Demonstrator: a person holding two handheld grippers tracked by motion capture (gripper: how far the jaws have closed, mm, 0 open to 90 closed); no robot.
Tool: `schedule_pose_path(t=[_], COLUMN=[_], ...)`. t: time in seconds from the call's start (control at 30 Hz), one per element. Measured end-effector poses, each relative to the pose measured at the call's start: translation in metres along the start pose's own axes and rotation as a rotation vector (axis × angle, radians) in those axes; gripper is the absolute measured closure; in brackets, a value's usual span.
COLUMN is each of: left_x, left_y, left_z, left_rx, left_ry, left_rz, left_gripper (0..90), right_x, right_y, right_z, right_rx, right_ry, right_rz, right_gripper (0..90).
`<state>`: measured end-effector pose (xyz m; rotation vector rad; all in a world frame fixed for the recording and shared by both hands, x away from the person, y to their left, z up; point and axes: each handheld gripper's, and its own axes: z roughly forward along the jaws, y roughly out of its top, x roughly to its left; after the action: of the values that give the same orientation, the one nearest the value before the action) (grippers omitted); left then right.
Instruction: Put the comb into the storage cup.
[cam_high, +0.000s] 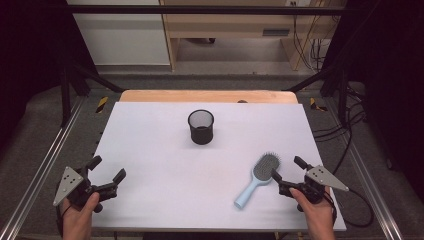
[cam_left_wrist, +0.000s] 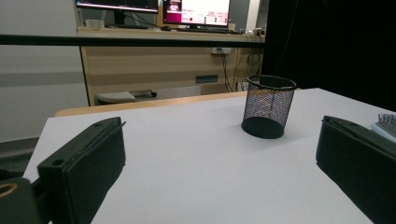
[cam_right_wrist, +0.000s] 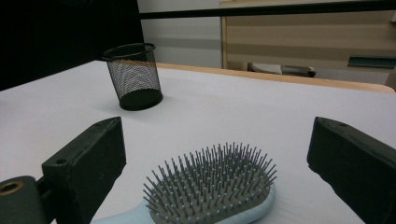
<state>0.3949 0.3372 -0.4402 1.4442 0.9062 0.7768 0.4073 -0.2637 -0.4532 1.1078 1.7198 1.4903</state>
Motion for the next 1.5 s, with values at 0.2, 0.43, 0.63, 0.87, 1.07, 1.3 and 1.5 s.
schedule_pose_path(t=[0.2, 0.43, 0.63, 0.87, 1.07, 1.3, 1.5], left_x=[0.001, -0.001, -0.001, -0.001, -0.002, -0.004, -0.005], left_y=[0.000, -0.001, -0.001, -0.001, -0.002, -0.002, -0.003], left_z=[0.002, 0.001, 0.001, 0.001, 0.002, 0.003, 0.005], left_rx=[0.003, 0.013, 0.015, 0.019, 0.027, 0.030, 0.042], left_ry=[0.015, 0.009, 0.011, 0.010, 0.007, 0.001, -0.004], left_rz=[0.002, 0.006, 0.003, 0.006, 0.009, 0.015, 0.021], left_gripper=[1.6, 1.7, 1.7, 1.7, 1.8, 1.9, 1.9], right_x=[0.003, 0.015, 0.027, 0.053, 0.072, 0.090, 0.100], right_y=[0.001, 0.014, 0.026, 0.030, 0.024, 0.010, -0.005], right_z=[0.002, 0.005, 0.012, 0.025, 0.041, 0.052, 0.056], right_rx=[0.014, 0.050, 0.086, 0.139, 0.196, 0.320, 0.414], right_ry=[-0.023, -0.029, -0.024, 0.071, 0.143, 0.199, 0.215], right_rz=[-0.002, -0.003, 0.007, -0.043, -0.066, -0.072, -0.065], right_gripper=[5.6, 12.0, 22.5, 54.0, 74.4, 90.0, 90.0])
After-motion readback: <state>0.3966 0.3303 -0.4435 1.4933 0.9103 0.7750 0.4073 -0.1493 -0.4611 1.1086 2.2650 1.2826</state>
